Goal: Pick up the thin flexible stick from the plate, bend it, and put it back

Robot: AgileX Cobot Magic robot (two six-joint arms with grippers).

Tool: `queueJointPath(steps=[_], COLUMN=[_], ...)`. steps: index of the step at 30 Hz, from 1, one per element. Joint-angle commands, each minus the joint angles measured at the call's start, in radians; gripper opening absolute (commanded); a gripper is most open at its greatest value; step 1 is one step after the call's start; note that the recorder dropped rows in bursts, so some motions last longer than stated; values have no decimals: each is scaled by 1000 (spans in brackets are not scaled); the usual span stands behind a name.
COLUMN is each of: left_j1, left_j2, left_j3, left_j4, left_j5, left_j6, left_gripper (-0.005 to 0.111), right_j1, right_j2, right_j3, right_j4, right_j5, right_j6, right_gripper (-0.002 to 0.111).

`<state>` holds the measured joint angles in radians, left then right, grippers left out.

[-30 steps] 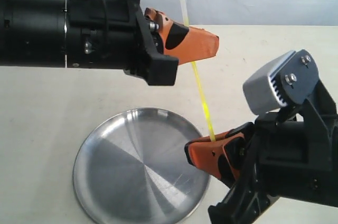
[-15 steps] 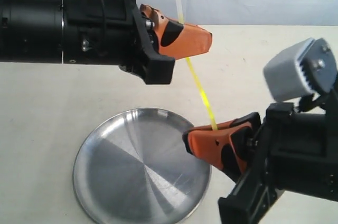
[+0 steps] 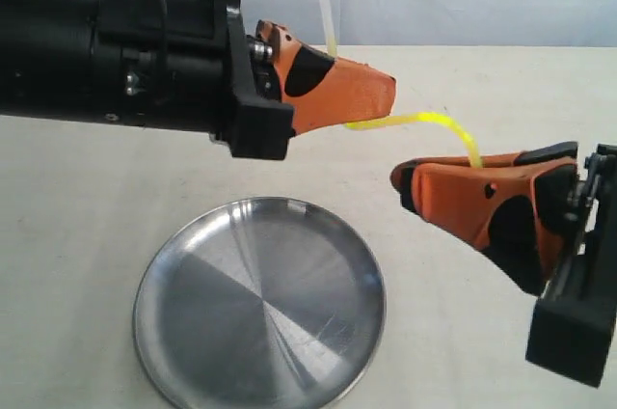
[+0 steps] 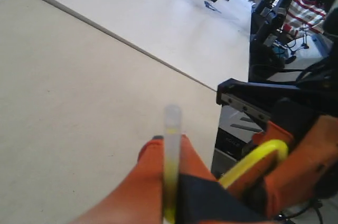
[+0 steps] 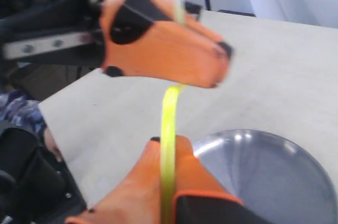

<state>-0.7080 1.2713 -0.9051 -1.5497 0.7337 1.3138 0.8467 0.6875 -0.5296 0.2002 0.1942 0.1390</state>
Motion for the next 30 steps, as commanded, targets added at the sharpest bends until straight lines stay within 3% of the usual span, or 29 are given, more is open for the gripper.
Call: queueJointPath(steps=[1, 5, 8, 15, 19, 21, 25, 27, 30], left_j1=[-22, -22, -22, -22, -22, -22, -22, -22, -22], left_j2=[-30, -50, -50, -50, -50, -50, -50, -50, -50], left_j3=[3, 1, -11, -13, -5, 11, 46, 53, 53], left_j4=[-65, -172, -195, -157, 22, 100, 161, 121, -144], left_j5=[208, 204, 181, -16, -135, -160, -118, -8, 129], left_j6=[6, 51, 86, 106, 89, 32, -65, -86, -1], left_gripper=[0, 0, 0, 0, 0, 0, 0, 0, 0], right_j1=[-72, -77, -77, -77, -77, -77, -77, -77, -77], right_j2=[17, 71, 115, 144, 141, 122, 43, -1, 7], right_j3=[-6, -6, -6, -6, -6, -6, -6, -6, 10], right_j4=[-10, 18, 184, 861, 1203, 1275, 1293, 1291, 1281], right_j5=[54, 134, 131, 152, 178, 164, 18, -137, -187], right_j6=[-5, 3, -69, -731, -1057, -1126, -1150, -1150, -1150], right_gripper=[-1, -1, -1, -1, -1, -1, -1, -1, -1])
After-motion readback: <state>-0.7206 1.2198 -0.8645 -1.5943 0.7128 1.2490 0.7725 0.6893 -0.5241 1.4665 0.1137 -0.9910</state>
